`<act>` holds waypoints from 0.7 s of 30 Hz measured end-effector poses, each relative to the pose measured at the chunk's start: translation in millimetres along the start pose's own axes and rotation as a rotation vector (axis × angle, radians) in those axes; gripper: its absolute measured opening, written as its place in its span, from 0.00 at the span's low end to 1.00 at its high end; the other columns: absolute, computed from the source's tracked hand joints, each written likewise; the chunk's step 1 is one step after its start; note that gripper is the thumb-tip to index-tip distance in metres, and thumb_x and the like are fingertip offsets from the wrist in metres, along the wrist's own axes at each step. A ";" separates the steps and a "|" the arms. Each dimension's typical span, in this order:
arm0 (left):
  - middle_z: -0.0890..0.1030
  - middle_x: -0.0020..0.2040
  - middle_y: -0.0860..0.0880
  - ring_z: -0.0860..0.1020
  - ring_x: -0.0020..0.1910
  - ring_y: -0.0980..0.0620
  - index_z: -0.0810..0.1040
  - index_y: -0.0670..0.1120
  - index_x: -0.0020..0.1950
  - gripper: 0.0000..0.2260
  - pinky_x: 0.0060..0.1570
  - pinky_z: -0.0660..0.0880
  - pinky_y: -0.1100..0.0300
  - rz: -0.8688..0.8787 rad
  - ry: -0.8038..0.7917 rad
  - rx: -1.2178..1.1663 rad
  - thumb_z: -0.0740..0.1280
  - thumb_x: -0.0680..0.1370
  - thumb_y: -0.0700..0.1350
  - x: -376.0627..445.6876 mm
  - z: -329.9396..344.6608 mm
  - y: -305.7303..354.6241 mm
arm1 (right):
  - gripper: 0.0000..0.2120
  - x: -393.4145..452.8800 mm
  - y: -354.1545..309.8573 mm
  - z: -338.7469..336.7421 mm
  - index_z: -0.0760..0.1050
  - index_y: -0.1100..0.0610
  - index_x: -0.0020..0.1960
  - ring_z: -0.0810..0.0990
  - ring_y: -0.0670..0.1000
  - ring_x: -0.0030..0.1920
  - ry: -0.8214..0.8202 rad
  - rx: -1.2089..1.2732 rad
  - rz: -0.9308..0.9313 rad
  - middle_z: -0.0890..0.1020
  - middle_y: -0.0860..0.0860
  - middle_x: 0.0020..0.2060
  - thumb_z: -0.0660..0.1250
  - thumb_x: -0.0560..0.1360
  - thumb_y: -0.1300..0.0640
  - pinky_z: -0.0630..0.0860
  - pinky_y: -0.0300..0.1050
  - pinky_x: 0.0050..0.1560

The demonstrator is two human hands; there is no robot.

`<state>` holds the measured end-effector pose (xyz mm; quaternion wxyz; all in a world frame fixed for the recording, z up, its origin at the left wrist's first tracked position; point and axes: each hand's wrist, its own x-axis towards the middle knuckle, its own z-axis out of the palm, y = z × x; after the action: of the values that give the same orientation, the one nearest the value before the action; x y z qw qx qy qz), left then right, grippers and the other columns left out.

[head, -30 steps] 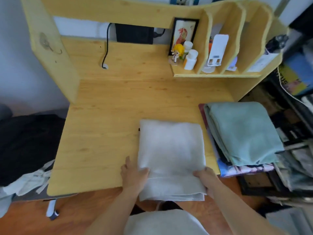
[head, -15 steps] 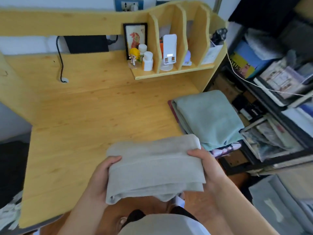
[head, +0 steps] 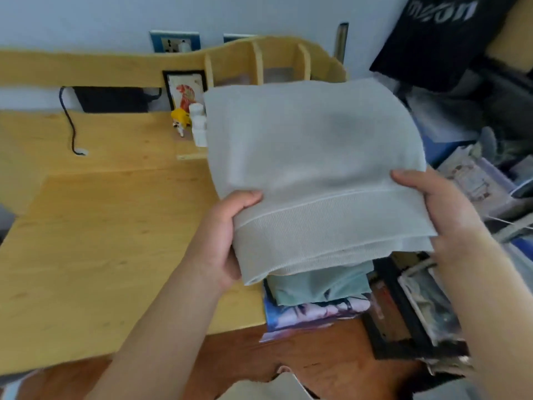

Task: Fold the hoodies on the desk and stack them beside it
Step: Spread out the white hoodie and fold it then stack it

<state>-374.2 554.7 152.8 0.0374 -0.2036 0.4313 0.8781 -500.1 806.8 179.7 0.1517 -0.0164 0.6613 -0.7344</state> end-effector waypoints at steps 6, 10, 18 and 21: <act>0.86 0.45 0.42 0.84 0.44 0.42 0.81 0.42 0.60 0.16 0.48 0.81 0.48 -0.284 0.475 0.028 0.72 0.74 0.45 98.9 -12.1 -160.5 | 0.18 72.2 176.6 -91.7 0.77 0.59 0.66 0.86 0.57 0.48 0.122 -0.264 0.487 0.86 0.57 0.51 0.71 0.77 0.59 0.82 0.48 0.43; 0.86 0.51 0.45 0.86 0.48 0.44 0.80 0.47 0.61 0.14 0.40 0.82 0.53 -0.185 0.557 0.138 0.72 0.79 0.50 125.6 -24.0 -195.0 | 0.16 91.2 213.8 -105.9 0.75 0.58 0.64 0.84 0.57 0.50 0.167 -0.294 0.518 0.84 0.56 0.53 0.71 0.77 0.61 0.82 0.52 0.48; 0.72 0.70 0.40 0.76 0.63 0.39 0.64 0.46 0.77 0.29 0.64 0.74 0.48 -0.071 0.696 0.894 0.68 0.78 0.49 129.5 -22.7 -182.4 | 0.23 82.7 195.6 -105.0 0.69 0.54 0.67 0.78 0.60 0.57 0.176 -0.817 0.455 0.77 0.57 0.62 0.69 0.74 0.54 0.77 0.59 0.61; 0.63 0.78 0.40 0.61 0.76 0.37 0.60 0.51 0.82 0.29 0.74 0.63 0.44 0.355 0.684 1.522 0.63 0.82 0.52 142.6 -8.3 -162.9 | 0.31 100.3 180.8 -78.6 0.62 0.56 0.76 0.65 0.63 0.69 0.185 -1.133 0.022 0.67 0.60 0.71 0.65 0.74 0.58 0.63 0.57 0.70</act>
<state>-462.6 634.5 -28.3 -0.1065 -0.3064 0.9170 0.2323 -577.1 843.8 -24.3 0.0683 -0.0237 0.9623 -0.2621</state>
